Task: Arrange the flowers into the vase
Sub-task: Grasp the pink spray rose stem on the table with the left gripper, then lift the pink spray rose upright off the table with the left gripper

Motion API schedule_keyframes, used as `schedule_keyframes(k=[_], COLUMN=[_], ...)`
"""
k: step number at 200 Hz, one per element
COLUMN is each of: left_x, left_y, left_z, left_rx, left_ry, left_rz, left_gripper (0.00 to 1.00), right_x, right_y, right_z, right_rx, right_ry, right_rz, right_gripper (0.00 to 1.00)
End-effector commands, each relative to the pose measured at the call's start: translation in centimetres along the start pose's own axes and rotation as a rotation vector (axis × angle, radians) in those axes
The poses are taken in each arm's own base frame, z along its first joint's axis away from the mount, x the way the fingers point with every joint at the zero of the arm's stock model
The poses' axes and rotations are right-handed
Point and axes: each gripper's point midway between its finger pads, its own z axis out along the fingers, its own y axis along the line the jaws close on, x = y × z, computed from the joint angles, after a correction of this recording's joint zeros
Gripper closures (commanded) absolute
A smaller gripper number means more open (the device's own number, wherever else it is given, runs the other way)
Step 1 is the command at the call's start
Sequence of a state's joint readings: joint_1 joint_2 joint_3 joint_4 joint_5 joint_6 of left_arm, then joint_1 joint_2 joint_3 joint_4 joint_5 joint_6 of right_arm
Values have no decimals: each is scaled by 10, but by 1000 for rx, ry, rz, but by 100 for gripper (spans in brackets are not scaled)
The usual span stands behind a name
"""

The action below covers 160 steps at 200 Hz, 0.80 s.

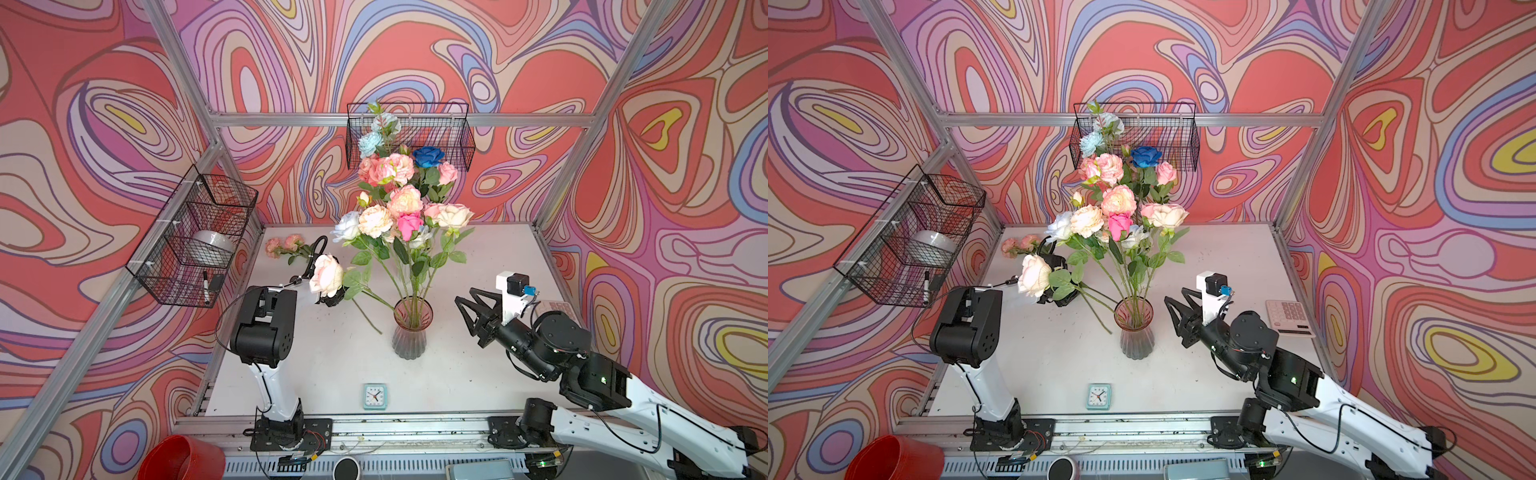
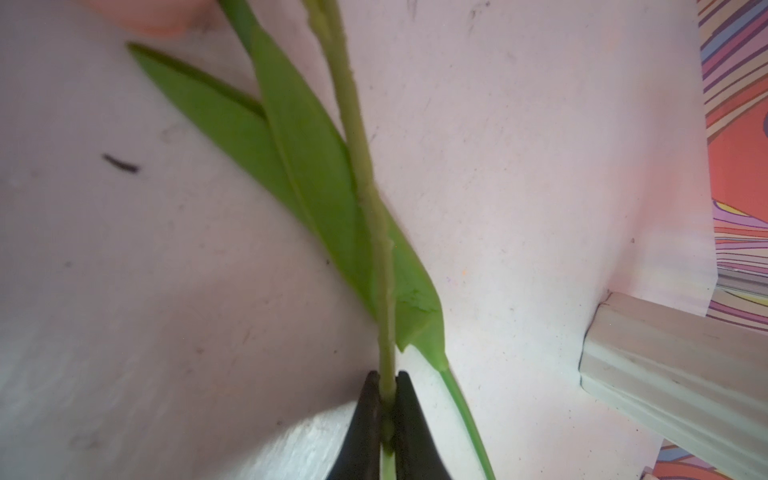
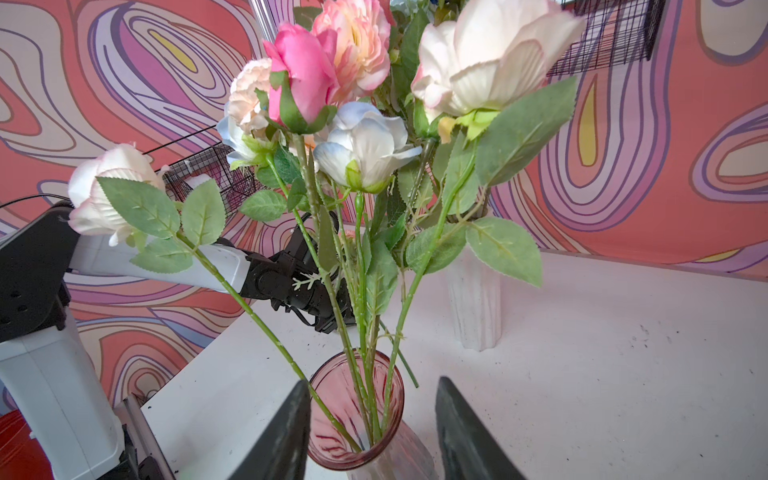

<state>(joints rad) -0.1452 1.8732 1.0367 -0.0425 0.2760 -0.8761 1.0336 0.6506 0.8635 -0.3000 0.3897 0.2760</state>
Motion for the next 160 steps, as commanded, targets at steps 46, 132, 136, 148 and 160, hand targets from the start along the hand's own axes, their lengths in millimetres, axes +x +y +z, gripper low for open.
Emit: schedule_keyframes(k=[46,132,136,148,160], left_x=[-18,-4,-2,4,12], left_y=[-34,-40,-40,-41,-45], left_z=[-42,-161,-168,-186,-206], left_rx=[113,184,194,210,224], left_ry=[-134,-305,-314,-324,-329], left_rz=[94,135,138,156,188], left_gripper=[100,100,100,100,100], right_x=[-1,-9,-10,-11,-13], right_y=[-5,-5,-5,-5,-4], right_z=[-4,-8,-9,-9,-9], right_rx=[20,13,14,11,6], right_ry=[-6,-35,-38,-42,-45], right_rz=[11,25,25,28,29], right_gripper=[50,50,50,50,50])
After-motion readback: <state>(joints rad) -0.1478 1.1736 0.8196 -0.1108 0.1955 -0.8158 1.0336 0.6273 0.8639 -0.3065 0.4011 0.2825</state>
